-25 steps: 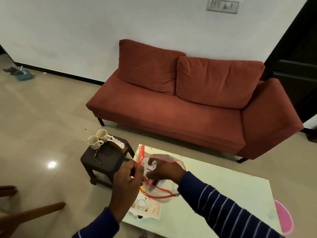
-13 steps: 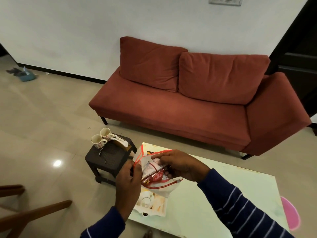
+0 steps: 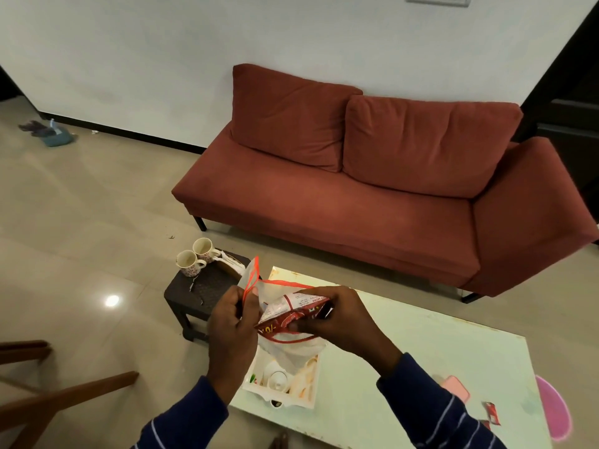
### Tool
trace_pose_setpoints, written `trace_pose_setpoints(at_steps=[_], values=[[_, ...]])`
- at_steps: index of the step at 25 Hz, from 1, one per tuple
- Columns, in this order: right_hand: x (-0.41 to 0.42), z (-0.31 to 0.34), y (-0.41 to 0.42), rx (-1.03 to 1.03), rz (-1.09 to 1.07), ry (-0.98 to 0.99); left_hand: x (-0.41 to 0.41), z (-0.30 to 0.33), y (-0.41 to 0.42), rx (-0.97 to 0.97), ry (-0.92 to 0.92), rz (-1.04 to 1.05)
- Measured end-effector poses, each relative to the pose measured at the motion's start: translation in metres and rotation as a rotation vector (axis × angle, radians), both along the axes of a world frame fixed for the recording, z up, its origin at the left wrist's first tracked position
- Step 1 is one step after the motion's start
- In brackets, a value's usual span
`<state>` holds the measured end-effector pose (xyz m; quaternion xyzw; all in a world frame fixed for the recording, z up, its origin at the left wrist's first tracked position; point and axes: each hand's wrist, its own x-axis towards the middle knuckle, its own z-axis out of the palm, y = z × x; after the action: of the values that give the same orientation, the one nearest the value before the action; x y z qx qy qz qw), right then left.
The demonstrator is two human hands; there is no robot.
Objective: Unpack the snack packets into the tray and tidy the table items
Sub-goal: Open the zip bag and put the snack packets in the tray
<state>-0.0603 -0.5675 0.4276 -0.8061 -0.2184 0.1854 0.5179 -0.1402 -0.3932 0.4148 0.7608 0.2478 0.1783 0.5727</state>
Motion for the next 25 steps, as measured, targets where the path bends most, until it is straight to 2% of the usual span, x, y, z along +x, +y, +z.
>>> trace_pose_setpoints(at_steps=[3,5,8,11,14,18,25], values=[[0.002,0.000,0.000,0.036,-0.062,-0.116,0.002,0.001,0.003,0.026,0.011,0.000],[0.004,0.001,0.001,0.126,-0.098,-0.083,0.003,-0.001,0.003,0.037,0.024,-0.006],[0.011,0.006,0.000,0.382,-0.191,0.164,0.002,-0.008,0.003,0.040,0.062,-0.047],[0.030,0.011,0.003,0.550,-0.399,0.466,-0.004,-0.018,0.003,0.059,0.094,-0.089],[0.053,0.013,0.007,0.555,-0.473,0.613,-0.013,-0.030,0.005,0.088,0.128,-0.150],[0.074,-0.005,0.011,0.521,-0.488,0.636,-0.023,-0.043,0.010,0.093,0.134,-0.185],[0.109,-0.099,0.016,0.279,-0.571,0.685,-0.045,-0.068,0.007,0.011,0.183,-0.194]])
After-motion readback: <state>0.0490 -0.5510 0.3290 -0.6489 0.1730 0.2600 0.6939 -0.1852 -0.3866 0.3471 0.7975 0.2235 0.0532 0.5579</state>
